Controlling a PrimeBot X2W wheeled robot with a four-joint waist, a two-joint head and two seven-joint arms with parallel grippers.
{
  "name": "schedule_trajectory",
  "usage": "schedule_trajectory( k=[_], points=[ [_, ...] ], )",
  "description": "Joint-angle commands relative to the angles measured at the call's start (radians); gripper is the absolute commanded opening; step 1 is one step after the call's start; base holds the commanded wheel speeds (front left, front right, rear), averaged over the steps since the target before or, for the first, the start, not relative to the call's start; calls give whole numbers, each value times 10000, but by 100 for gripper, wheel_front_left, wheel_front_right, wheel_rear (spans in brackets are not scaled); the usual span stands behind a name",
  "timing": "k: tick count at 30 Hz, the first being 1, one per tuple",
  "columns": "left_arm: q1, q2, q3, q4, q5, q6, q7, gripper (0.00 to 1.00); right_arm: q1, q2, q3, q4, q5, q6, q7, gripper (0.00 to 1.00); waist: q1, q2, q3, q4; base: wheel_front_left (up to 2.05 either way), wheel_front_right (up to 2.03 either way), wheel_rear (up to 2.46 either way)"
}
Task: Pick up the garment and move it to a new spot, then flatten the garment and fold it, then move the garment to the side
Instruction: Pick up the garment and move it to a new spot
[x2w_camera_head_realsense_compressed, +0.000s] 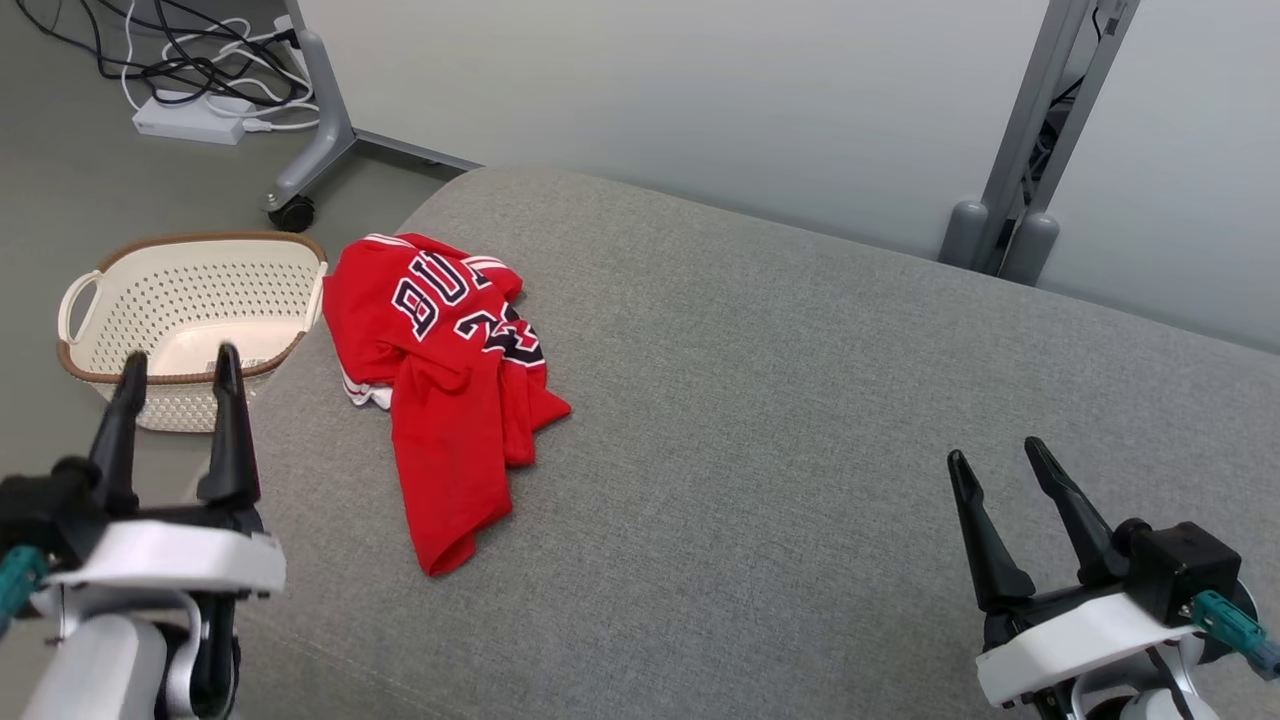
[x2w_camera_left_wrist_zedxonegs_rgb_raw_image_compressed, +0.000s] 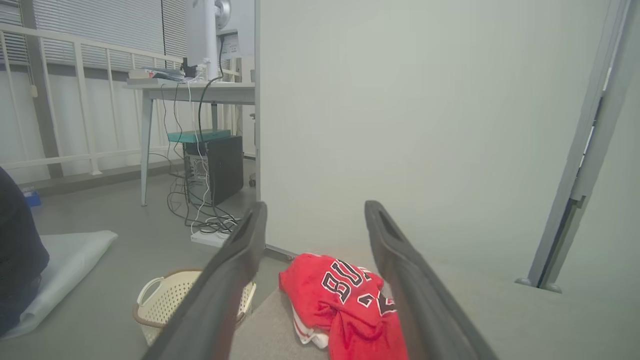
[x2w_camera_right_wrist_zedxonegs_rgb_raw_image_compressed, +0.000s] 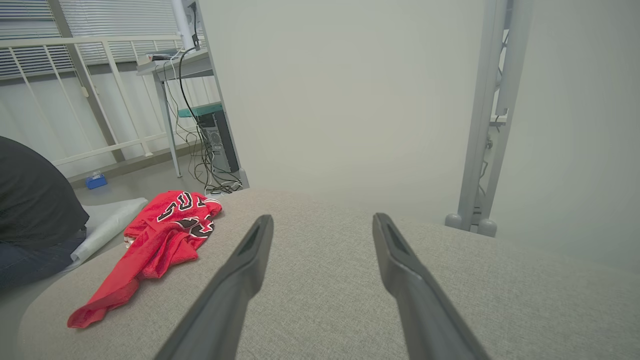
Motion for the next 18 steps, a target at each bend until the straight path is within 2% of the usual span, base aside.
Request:
schedule_trajectory(
  k=[1, 5, 11, 12, 18],
  points=[
    [-704, 53, 80, -16, 114, -100, -41, 100, 37, -101, -30, -56, 19, -3, 35, 100, 0, 0, 42, -44, 0, 0, 0],
    [-2079, 201, -51, 638, 246, -362, 77, 100, -18, -143, 98, -91, 65, -3, 96, 100, 0, 0, 147, -262, 0, 0, 0],
    [-3779, 228, -634, 2838, 340, -944, 837, 100, -156, -281, 256, -143, 113, -3, 197, 100, 0, 0, 480, -897, 0, 0, 0],
    [-3779, 228, -634, 2838, 340, -944, 837, 100, -156, -281, 256, -143, 113, -3, 197, 100, 0, 0, 480, -897, 0, 0, 0],
    [-4664, -49, -928, 5602, 8, -1566, 1357, 100, -300, -544, 325, -327, 178, -3, 344, 100, 0, 0, 1133, -1567, 0, 0, 0]
  ],
)
